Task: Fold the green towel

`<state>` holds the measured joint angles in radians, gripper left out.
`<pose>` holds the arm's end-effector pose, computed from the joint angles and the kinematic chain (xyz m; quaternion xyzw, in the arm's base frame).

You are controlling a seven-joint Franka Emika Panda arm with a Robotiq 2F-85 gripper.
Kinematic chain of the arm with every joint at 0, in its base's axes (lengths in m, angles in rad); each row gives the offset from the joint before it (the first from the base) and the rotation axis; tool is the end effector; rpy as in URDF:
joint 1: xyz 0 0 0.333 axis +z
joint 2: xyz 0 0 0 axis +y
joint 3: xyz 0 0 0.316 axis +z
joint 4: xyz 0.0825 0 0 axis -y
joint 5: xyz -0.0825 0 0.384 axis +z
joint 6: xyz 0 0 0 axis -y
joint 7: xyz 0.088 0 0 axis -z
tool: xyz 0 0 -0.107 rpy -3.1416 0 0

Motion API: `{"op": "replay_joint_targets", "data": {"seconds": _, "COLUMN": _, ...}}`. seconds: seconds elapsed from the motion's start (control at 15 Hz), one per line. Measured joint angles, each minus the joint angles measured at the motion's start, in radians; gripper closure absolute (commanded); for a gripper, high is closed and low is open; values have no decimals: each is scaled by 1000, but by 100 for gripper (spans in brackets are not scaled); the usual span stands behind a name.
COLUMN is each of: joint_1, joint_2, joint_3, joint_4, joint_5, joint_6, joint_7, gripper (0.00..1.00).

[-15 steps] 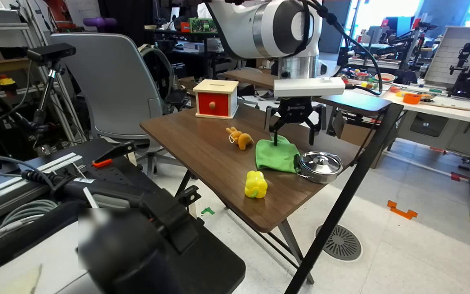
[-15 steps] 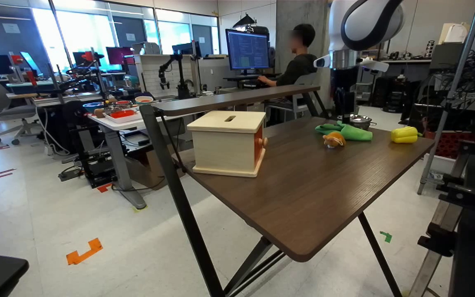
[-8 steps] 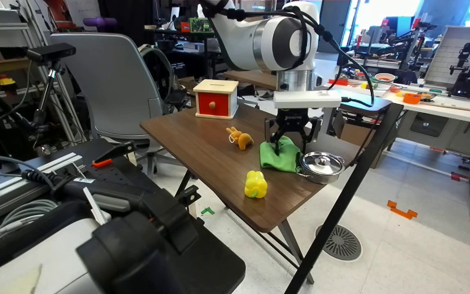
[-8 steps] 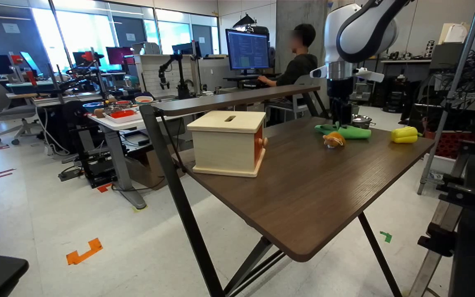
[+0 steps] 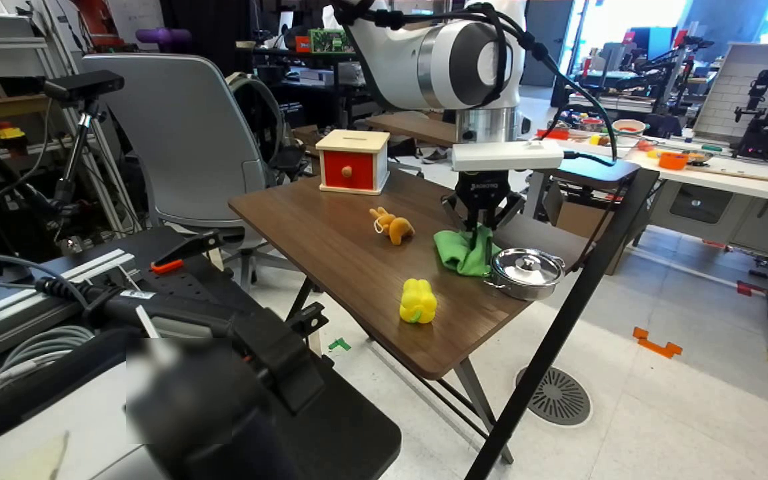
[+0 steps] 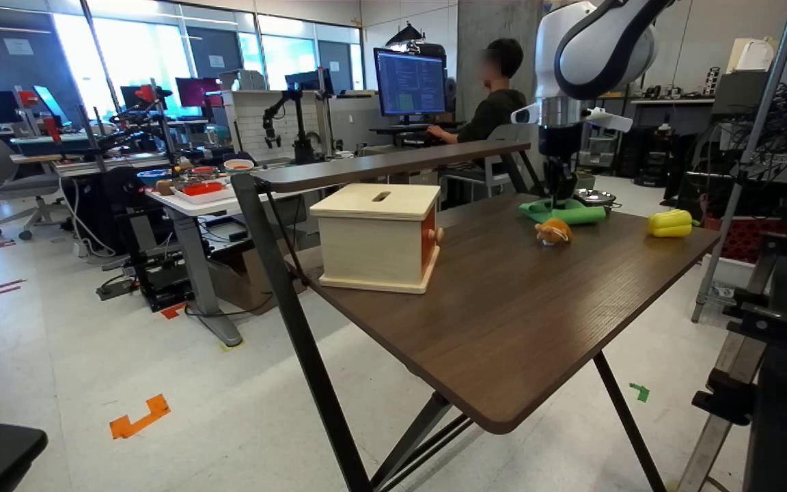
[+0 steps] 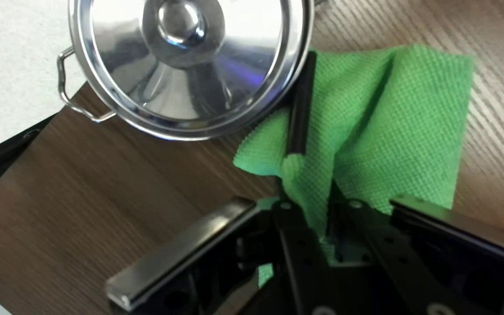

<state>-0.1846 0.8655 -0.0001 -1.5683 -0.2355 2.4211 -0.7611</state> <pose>0.6812 -0.1283 0.1289 0.9269 0.3674 -0.0407 0.0657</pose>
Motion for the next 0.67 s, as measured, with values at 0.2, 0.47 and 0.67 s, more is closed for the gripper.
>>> {"op": "replay_joint_targets", "data": {"seconds": 0.2, "joint_1": 2, "joint_2": 0, "joint_3": 0, "joint_4": 1, "joint_5": 0, "joint_6": 0, "joint_7": 0, "gripper": 97}}
{"op": "replay_joint_targets", "data": {"seconds": 0.47, "joint_1": 11, "joint_2": 0, "joint_3": 0, "joint_4": 7, "joint_5": 0, "joint_6": 0, "joint_7": 16, "gripper": 97}}
{"op": "replay_joint_targets", "data": {"seconds": 0.67, "joint_1": 31, "joint_2": -10, "joint_3": -20, "joint_4": 18, "joint_5": -9, "joint_6": 13, "joint_7": 100, "gripper": 97}}
